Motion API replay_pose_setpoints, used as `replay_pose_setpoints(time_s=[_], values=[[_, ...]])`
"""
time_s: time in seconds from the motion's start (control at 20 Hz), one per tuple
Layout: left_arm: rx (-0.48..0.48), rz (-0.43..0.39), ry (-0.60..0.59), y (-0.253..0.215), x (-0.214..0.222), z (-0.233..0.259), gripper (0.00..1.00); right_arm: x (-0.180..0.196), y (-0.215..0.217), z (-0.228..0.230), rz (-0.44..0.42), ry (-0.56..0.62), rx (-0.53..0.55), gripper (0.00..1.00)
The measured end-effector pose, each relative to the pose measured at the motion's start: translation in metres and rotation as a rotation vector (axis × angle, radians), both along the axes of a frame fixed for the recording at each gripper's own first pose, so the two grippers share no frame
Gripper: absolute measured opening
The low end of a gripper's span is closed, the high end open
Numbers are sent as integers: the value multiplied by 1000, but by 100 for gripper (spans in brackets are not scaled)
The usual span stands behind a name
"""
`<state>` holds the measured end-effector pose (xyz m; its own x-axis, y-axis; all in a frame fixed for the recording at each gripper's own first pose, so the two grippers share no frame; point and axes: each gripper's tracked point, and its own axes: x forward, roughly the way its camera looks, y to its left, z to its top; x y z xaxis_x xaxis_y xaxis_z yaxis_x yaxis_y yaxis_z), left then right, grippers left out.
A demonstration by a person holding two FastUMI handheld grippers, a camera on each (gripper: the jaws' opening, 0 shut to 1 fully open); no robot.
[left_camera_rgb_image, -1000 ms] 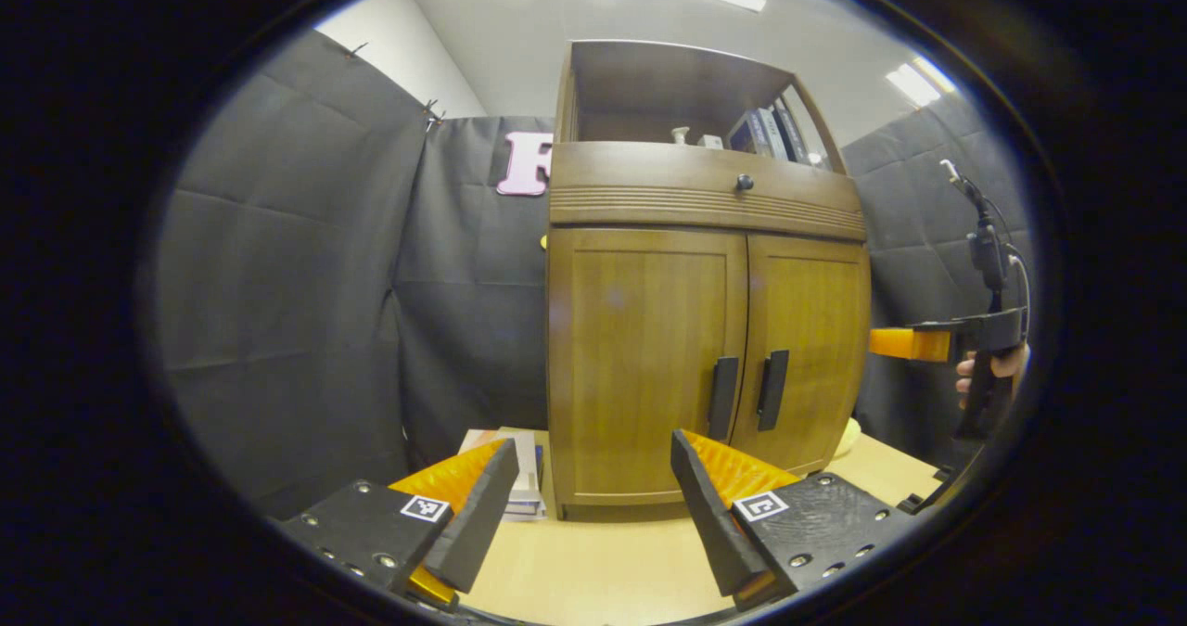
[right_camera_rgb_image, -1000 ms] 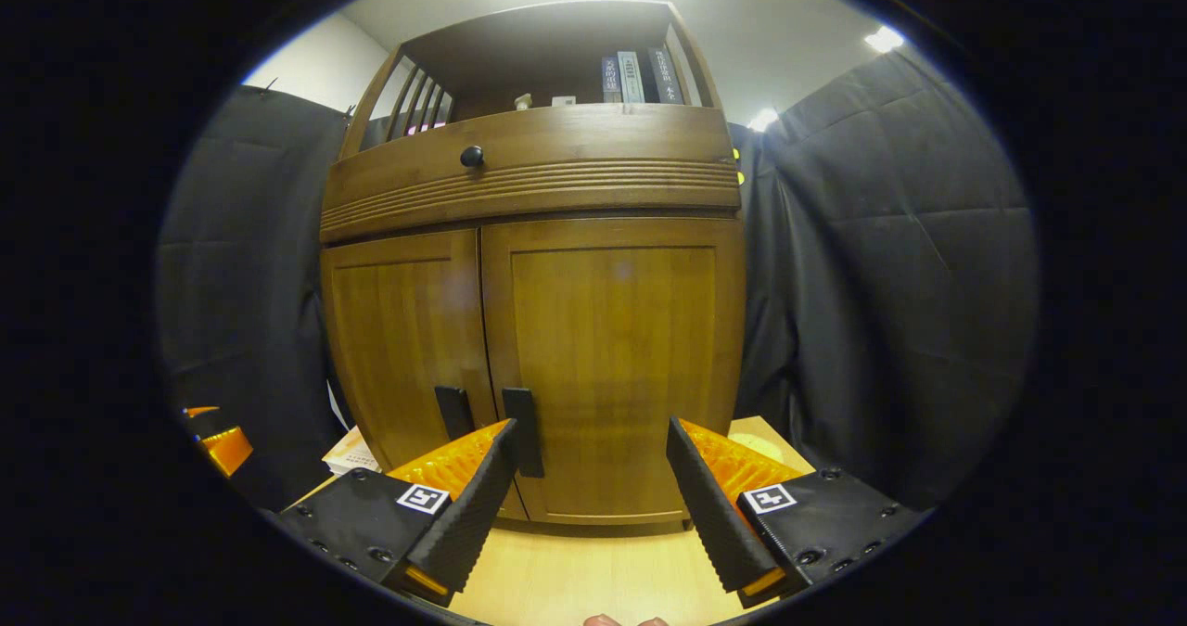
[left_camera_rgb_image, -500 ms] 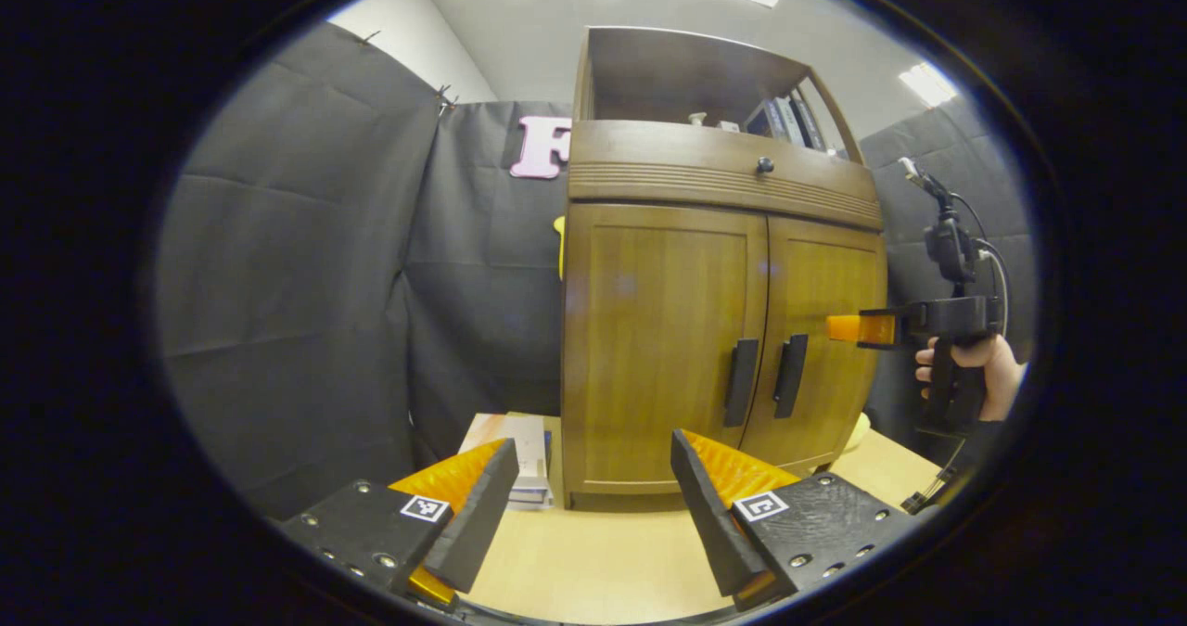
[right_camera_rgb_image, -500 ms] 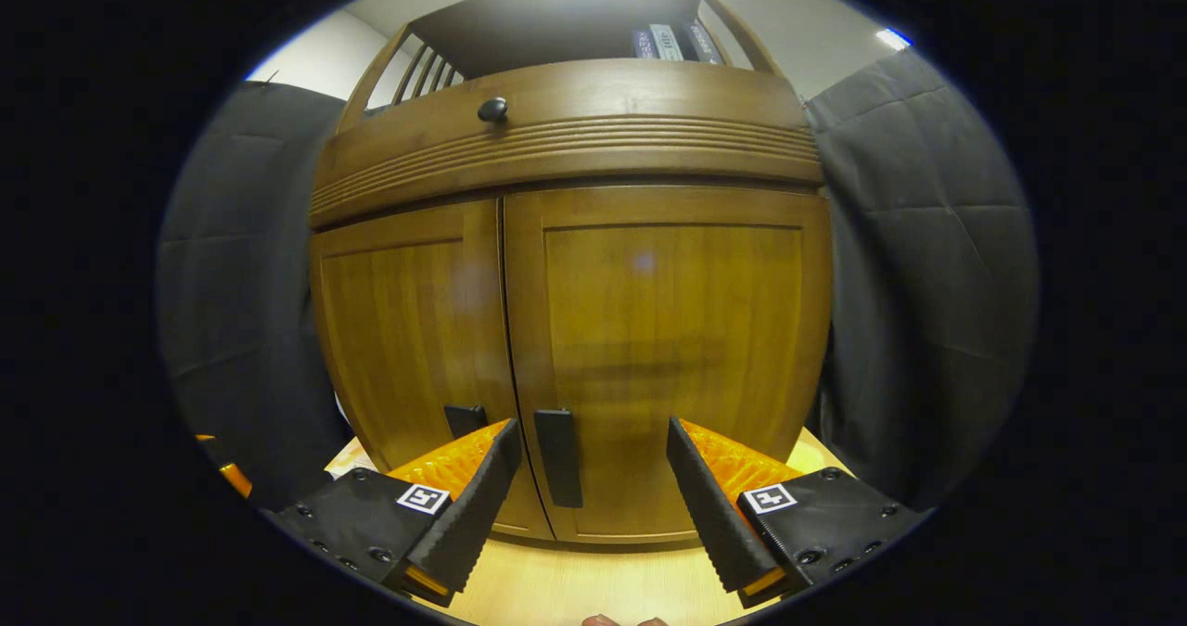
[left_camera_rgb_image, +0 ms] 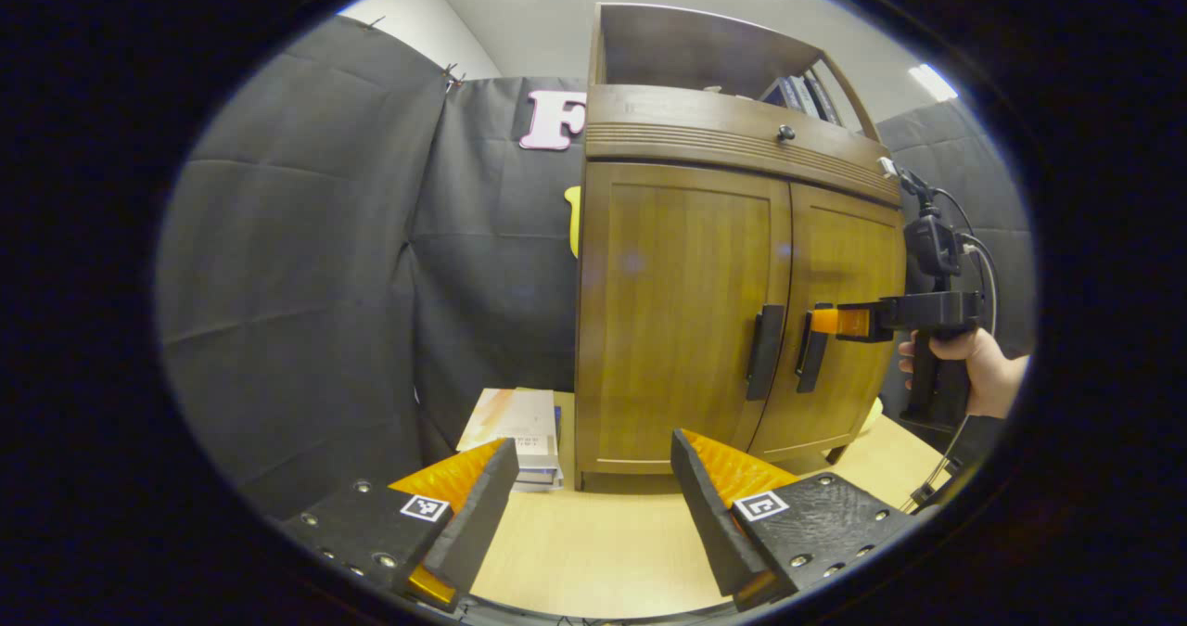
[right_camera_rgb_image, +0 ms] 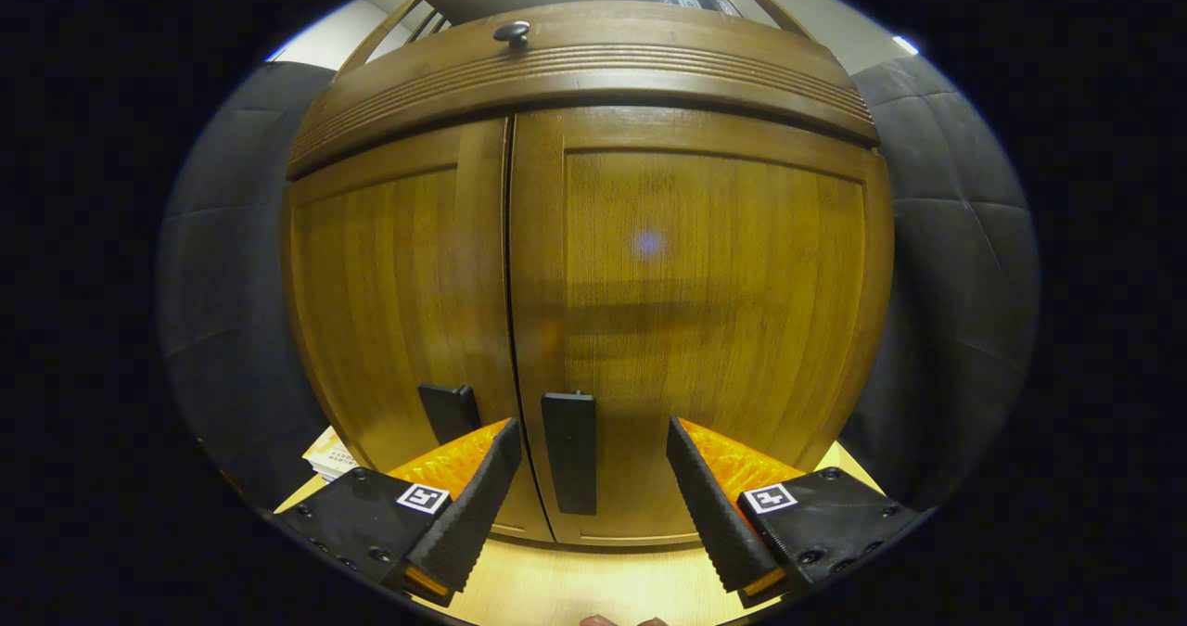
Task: Open the right door of the double-door shoe cabinet with the right hand, and open the left door with the left hand.
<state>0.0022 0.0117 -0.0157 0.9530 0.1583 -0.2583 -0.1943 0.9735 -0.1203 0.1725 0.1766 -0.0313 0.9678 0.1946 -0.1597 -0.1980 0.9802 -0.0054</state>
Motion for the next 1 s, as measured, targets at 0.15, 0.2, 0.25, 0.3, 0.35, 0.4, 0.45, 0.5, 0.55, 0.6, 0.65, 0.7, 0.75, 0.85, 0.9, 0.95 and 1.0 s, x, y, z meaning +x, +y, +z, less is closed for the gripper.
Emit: replay_pose_setpoints(time_s=[0.15,0.2,0.25,0.3,0.35,0.4,0.45,0.5,0.55,0.6,0.65,0.7,0.75,0.85,0.9,0.95,1.0], values=[[-13,-16,12,-1,4,-1,94,10,5,-11,-6,13,-12,99],[-15,-23,14,-1,9,0,94,14,6,-16,-9,15,-20,99],[-16,-30,14,-2,16,1,94,17,7,-19,-17,18,-28,97],[-17,-35,11,-2,22,2,94,19,9,-23,-23,22,-32,97],[-19,-39,9,-3,23,1,94,23,11,-24,-27,27,-33,97],[-21,-41,9,-3,26,0,94,26,11,-24,-32,33,-35,97],[-23,-42,8,-4,26,-1,94,29,11,-23,-37,33,-39,91],[-24,-42,8,-3,28,-1,94,30,13,-21,-39,33,-41,84],[-23,-42,10,-3,27,-1,94,29,17,-20,-32,37,-40,77],[-23,-41,13,-1,27,-1,94,28,23,-22,-25,41,-32,67],[-21,-40,16,-1,25,-2,94,28,22,-23,-38,38,-37,56],[-22,-36,19,1,25,-2,94,31,21,-26,-42,38,-44,46],[-23,-32,19,2,23,-2,94,30,18,-25,-50,37,-39,46],[-32,-27,13,4,21,-1,94,34,18,-27,-47,54,6,33],[-37,-27,10,5,20,0,94,29,19,-27,-39,59,16,28],[-37,-28,9,5,18,1,94,31,18,-28,-30,54,8,28],[-35,-30,9,5,18,2,94,29,18,-27,-22,52,2,23]])
